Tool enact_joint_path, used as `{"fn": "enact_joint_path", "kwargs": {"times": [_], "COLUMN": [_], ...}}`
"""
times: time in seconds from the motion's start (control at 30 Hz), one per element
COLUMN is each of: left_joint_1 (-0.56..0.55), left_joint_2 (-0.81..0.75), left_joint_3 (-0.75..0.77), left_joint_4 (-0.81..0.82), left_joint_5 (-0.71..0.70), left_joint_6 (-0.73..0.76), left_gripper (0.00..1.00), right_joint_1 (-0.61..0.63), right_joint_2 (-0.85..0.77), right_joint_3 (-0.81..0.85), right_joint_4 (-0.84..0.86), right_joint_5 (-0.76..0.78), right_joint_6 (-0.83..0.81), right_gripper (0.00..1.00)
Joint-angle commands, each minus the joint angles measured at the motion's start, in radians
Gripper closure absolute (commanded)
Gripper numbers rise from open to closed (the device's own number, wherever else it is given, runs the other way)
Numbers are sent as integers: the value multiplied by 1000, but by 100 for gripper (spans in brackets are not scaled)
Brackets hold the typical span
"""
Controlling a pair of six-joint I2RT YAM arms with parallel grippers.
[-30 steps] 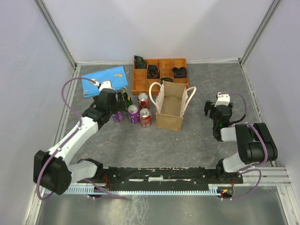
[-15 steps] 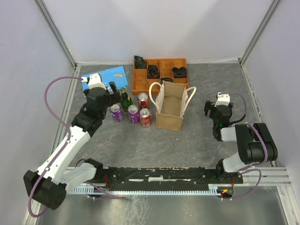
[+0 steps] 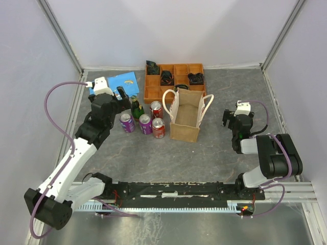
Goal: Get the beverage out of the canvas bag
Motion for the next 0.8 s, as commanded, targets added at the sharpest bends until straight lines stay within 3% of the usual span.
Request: {"fn": "enact_joint_path", "kwargs": {"times": [0.0, 0.3, 0.77], "left_joint_1": [4, 3, 4], "left_joint_2": [-84, -315, -583], "left_joint_3": [17, -21, -40], "left_joint_4": [28, -54, -64], "left_joint_5": [-50, -402, -604], "left_joint_6": [27, 34, 84], "left_gripper": [1, 1, 1], "right_joint_1": [-3, -3, -3], "right_joint_2": [-11, -11, -11], "right_joint_3": [28, 28, 28], "right_joint_4": [30, 30, 29], "right_joint_5": [-7, -7, -7], "right_joint_6": [4, 3, 3], "right_gripper": [1, 1, 1]}}
